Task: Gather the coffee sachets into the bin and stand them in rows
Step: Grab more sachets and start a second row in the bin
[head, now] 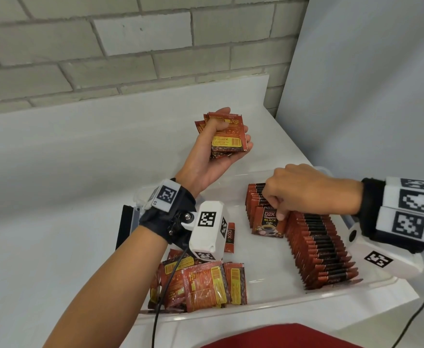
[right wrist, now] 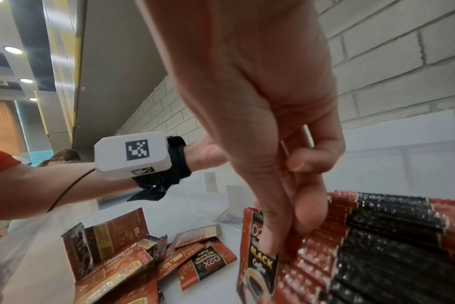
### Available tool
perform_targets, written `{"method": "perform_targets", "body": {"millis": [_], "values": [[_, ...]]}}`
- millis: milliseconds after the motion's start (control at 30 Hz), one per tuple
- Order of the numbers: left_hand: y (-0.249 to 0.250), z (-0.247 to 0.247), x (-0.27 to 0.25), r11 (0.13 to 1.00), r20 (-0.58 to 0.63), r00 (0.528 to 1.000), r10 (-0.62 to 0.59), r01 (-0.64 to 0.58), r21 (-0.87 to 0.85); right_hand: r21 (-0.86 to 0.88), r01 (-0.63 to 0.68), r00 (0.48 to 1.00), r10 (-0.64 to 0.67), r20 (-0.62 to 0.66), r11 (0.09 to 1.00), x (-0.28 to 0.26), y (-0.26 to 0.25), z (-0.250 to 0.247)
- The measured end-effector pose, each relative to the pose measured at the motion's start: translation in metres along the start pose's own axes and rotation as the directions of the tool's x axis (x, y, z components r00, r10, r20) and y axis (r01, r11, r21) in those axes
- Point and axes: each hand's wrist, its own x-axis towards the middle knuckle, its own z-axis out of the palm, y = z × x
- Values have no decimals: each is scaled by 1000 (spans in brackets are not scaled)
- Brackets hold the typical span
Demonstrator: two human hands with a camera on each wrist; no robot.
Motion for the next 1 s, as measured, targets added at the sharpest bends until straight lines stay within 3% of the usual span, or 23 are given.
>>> {"method": "perform_targets", "body": {"millis": [200,333,433,533,633,700,900,1000], "values": [[-1,0,-1,998,49,999,10,-13,58,74,-30,999,29,14,997,-4,2,-7],[-1,-1,-1,994,64,998,13,-19,107,323,-96,995,87,43,941,-6,15,-19],[-1,0,-1,994,91,996,10,-19,109,625,-116,988,156,-9,772,-7,26,-31],[-3,1,-2,994,124,992,2,-16,112,872,-43,962,255,-95,488,-8,32,-41],[-5,0,-2,994,149,989,-12,-4,108,965,50,930,341,-139,258,-7,32,-43],[-6,1,-2,993,153,988,-26,7,120,980,83,919,367,-145,180,-5,31,-40],[-5,6,-5,971,81,989,-123,103,218,962,218,867,420,-269,166,-9,32,-37],[-4,5,-5,969,76,983,-165,147,199,924,314,825,418,-380,220,-16,31,-42]]}}
